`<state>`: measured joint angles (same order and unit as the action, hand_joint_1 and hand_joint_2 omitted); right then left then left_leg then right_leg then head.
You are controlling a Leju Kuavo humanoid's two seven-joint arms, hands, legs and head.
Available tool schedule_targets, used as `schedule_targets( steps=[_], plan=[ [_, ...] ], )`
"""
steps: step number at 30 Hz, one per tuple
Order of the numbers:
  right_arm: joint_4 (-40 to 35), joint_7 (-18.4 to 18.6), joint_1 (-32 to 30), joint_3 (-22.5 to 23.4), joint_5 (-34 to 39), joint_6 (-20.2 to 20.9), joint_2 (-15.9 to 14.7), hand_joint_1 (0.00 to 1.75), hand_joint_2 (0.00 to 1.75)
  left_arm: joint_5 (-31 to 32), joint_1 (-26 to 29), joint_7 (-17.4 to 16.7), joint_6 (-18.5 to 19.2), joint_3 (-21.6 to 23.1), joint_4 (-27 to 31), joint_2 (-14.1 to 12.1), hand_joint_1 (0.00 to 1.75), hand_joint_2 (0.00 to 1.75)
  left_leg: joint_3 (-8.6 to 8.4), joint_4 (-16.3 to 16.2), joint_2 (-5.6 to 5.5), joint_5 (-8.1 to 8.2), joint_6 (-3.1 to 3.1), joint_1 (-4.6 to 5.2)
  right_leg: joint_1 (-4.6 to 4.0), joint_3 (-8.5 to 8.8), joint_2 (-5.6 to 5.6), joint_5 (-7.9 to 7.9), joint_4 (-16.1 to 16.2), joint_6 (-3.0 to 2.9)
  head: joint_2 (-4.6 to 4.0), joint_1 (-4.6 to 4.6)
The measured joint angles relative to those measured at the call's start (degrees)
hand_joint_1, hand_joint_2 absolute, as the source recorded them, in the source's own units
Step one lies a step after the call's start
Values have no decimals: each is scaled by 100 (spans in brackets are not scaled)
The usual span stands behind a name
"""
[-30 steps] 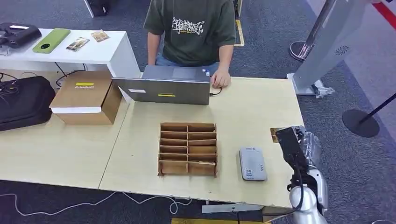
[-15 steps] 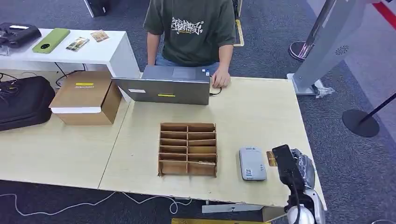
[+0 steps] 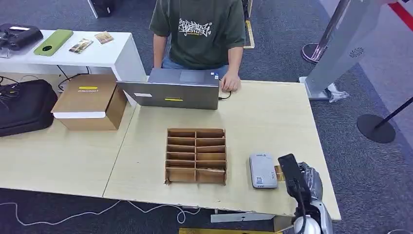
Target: Pass the card to the sensor for recognition and then transmit it.
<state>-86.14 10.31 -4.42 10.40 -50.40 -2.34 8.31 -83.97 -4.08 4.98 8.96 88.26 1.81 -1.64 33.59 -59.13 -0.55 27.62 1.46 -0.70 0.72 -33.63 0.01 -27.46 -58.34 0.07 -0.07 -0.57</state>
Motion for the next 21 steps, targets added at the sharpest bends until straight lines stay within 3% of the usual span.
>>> schedule_targets(
  steps=[11, 21],
  plan=[
    [724, 72, 411, 129, -184, -87, 0, 175, 175, -22, -5, 0, -2, 0, 0, -4, 0, 0, 0, 0, 1, 0, 0, -1, 0, 0, 2, 0, -1, 0, -2, -2],
    [848, 64, 533, 142, -332, -103, 0, 175, 175, -48, -4, 2, -9, 0, 0, 2, 0, 0, 0, 0, 0, 0, 0, 0, 0, 0, 1, 0, 0, 0, 0, -2]
  ],
)
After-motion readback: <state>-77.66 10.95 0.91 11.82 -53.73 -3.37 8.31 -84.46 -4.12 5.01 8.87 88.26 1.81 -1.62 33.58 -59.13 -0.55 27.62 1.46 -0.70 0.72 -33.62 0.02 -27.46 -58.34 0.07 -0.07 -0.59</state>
